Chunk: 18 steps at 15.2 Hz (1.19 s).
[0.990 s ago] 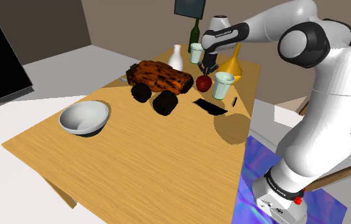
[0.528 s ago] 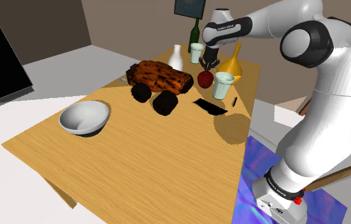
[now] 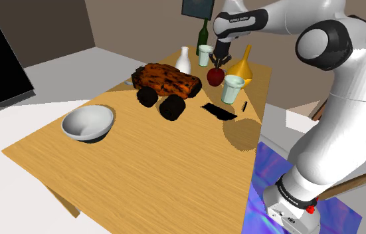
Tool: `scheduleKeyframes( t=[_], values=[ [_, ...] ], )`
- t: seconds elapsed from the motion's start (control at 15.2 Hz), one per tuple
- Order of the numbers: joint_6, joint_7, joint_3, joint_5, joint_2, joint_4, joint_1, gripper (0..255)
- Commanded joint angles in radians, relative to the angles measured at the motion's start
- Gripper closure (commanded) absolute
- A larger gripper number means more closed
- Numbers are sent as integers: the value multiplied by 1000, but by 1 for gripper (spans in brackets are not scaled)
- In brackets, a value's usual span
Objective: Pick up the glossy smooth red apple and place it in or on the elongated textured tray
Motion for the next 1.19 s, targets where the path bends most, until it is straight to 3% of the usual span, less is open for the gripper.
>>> scheduleKeyframes(
  t=[0.0, 0.53, 1.12],
  values=[
    [-27, -2, 0, 0, 0, 26, 0, 255],
    [-119, -7, 0, 2, -5, 114, -1, 255],
    [-104, 80, 29, -33, -358, -260, 52, 255]
  ],
)
